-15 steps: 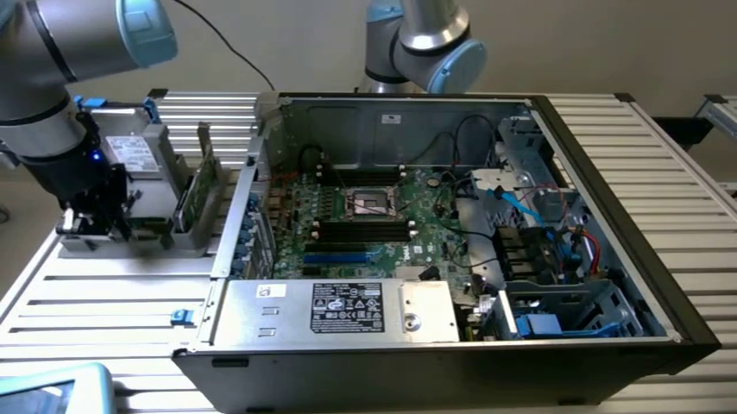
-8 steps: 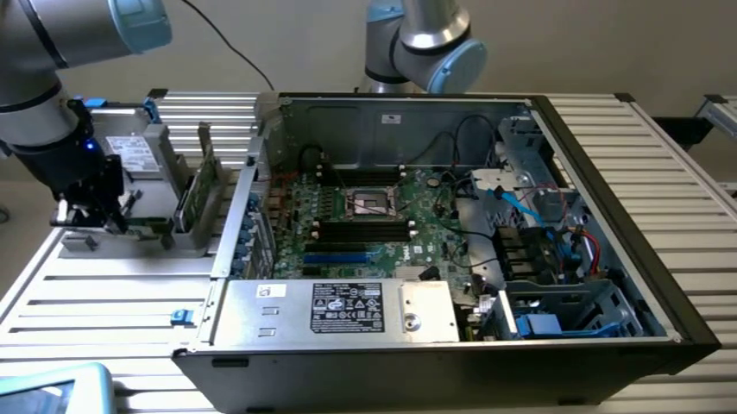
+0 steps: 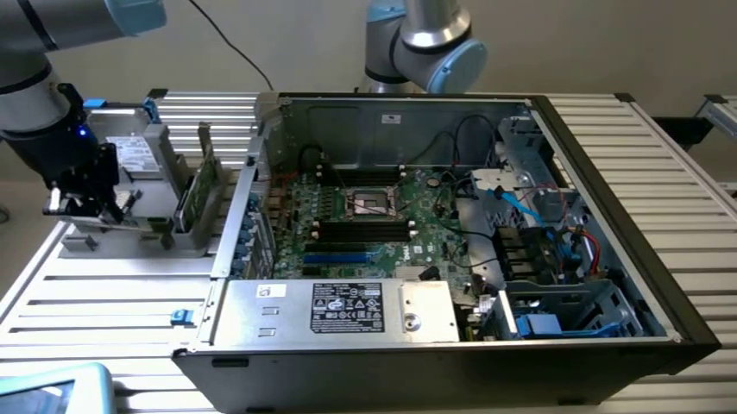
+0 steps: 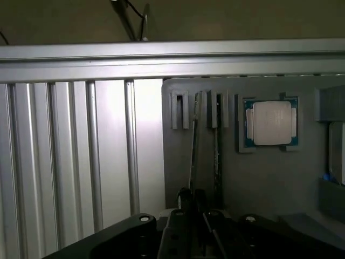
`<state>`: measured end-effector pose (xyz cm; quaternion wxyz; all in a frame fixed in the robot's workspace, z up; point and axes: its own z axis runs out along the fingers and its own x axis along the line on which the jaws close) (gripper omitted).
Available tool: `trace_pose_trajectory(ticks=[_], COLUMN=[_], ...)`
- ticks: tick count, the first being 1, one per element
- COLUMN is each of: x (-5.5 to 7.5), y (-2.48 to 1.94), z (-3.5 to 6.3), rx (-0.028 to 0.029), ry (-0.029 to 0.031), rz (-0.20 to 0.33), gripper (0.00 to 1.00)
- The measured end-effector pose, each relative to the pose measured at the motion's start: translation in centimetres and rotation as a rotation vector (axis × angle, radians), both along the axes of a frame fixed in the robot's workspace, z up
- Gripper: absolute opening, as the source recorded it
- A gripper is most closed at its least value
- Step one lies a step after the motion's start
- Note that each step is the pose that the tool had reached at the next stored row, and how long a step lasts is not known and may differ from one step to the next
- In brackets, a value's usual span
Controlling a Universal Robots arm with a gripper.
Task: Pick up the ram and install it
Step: 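Pick up the ram and move it above insertion slot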
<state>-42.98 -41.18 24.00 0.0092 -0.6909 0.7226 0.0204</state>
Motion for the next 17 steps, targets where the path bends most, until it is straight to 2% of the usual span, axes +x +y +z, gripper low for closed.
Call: trace_pose_trajectory(ticks=[6,13,17], x=[0.0,0.0,0.0], y=[0.1,0.11,0.19], z=[2.68,4.87,6.67], rx=[-0.0001,0.0,-0.0001], ry=[0.0002,-0.0016,-0.0016], rz=[0.014,0.059,0.068], gripper=[0.15,0.15,0.15])
